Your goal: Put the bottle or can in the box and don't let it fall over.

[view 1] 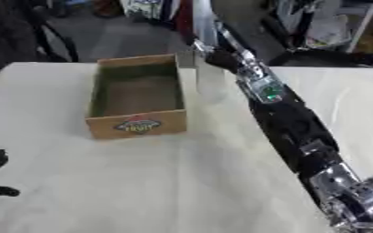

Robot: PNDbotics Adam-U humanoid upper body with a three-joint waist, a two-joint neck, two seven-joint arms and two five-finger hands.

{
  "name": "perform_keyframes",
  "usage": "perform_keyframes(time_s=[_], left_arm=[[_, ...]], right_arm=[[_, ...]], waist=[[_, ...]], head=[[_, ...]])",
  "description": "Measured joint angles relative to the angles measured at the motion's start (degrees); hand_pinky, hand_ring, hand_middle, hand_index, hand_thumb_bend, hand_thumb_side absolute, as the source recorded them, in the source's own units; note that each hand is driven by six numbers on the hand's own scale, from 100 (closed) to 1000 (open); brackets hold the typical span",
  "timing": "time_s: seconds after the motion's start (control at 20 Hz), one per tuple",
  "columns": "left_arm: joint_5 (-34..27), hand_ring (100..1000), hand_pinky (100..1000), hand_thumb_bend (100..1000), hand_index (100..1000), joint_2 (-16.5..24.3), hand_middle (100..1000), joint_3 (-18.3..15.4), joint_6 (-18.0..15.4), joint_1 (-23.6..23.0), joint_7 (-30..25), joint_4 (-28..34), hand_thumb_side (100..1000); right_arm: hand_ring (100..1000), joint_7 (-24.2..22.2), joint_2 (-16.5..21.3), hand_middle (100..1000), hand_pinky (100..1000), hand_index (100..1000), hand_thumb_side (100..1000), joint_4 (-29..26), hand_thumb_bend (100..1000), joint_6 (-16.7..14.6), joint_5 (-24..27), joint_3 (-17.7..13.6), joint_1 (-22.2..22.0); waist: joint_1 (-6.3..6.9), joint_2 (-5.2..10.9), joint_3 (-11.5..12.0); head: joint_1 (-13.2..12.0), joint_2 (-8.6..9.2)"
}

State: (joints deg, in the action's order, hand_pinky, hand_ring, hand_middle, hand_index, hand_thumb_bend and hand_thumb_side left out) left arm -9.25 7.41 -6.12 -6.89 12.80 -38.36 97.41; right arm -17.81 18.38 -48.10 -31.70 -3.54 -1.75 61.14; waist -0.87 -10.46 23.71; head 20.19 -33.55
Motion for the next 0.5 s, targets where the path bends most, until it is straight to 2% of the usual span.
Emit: perform_keyframes(time_s=[0.3,0.4,0.5], left_arm=[[0.32,1000,654,179,1000,0.20,921,1.00,-0.14,1.20,-1.49,-1.25,946],[0.34,1000,654,180,1000,0.20,921,1.20,-0.13,1.49,-1.80,-1.50,946],[0.34,1000,654,181,1000,0.20,921,1.34,-0.08,1.73,-2.00,-1.71,949]], right_arm=[[420,-0.32,-0.62,320,314,241,470,0.67,100,-0.43,-1.30,-0.12,1.55],[494,-1.29,-1.18,408,397,338,470,1.06,100,-0.60,-1.69,-0.13,1.56],[625,-2.57,-1.61,556,518,489,470,1.58,100,-0.87,-2.26,-0.14,1.53]], waist=[[-0.77,-0.24,1.55],[-1.01,-0.31,1.82],[-1.15,-0.45,1.91]], head=[[2.93,0.52],[3.46,0.77],[3.85,0.98]])
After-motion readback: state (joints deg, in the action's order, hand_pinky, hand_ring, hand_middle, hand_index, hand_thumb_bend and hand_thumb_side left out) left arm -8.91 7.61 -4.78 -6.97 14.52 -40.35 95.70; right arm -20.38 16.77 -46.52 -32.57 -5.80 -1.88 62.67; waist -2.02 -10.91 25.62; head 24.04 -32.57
